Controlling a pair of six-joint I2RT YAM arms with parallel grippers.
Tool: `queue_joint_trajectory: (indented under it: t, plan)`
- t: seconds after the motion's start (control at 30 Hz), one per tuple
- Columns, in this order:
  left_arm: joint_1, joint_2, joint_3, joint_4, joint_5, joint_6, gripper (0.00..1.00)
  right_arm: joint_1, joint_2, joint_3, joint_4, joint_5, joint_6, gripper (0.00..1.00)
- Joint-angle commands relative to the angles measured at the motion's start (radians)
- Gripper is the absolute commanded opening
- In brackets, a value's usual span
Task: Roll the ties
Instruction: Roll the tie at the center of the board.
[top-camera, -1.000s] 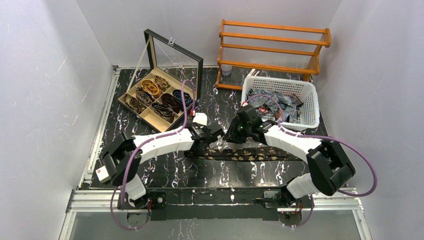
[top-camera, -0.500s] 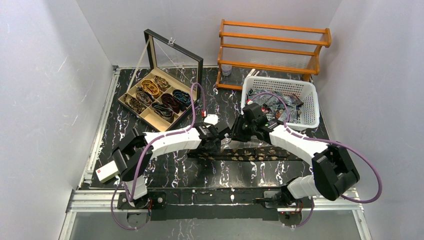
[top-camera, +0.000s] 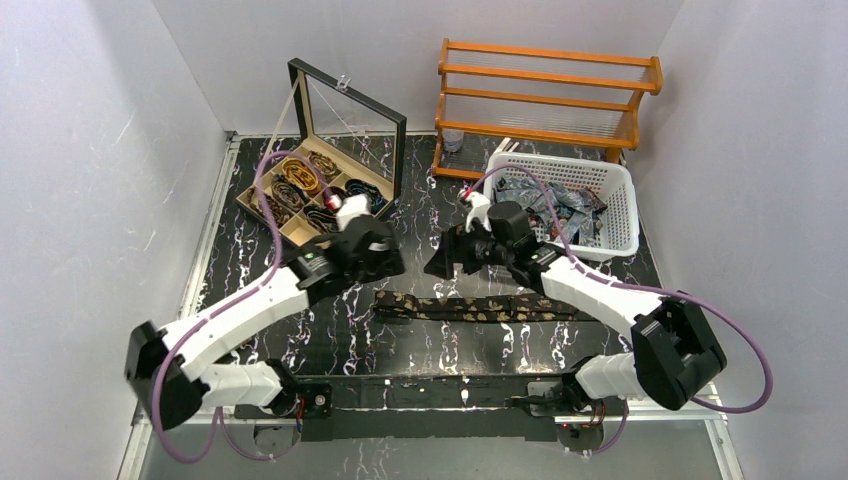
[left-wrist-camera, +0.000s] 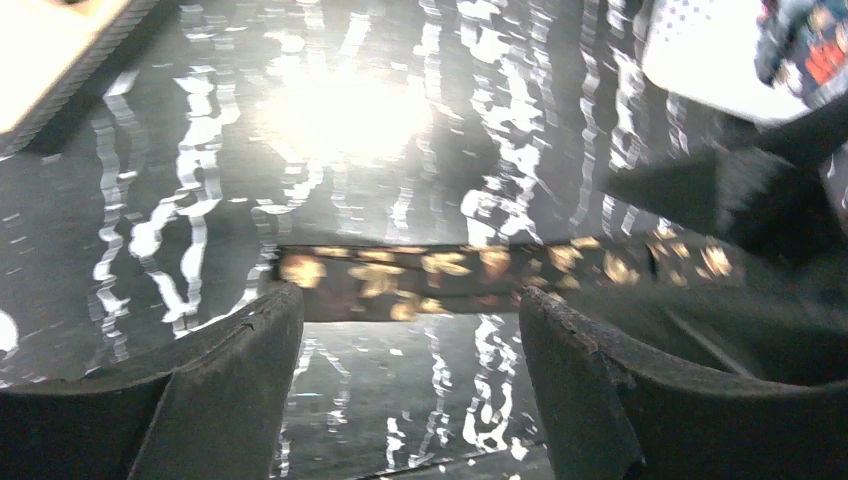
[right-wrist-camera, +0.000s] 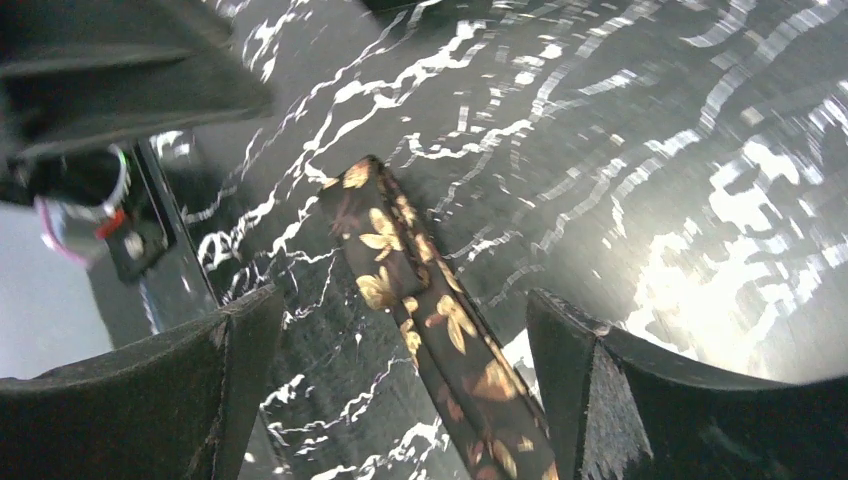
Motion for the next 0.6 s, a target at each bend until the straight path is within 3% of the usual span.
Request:
queue_joint_trajectory:
  t: [0.0,0.1,0.23,0.57]
  plan:
    - [0.130,-0.095,-0.174,-0.019,0.105,-0.018,0.84,0.131,0.101,0.068,0.090,-0.032,-0.438,0.99]
    - [0.220,-0.146,-0.251,-0.014,0.166,-0.017,0.87,0.203,0.194,0.133,0.050,0.005,-0.580,0.99]
    - [0.306,-0.188,-0.314,0.002,0.236,-0.007,0.89,0.229,0.296,0.184,0.046,-0.033,-0.639,0.99]
    - [0.346,-0.206,-0.344,0.000,0.270,0.016,0.91,0.284,0.451,0.240,0.006,-0.052,-0.689,0.99]
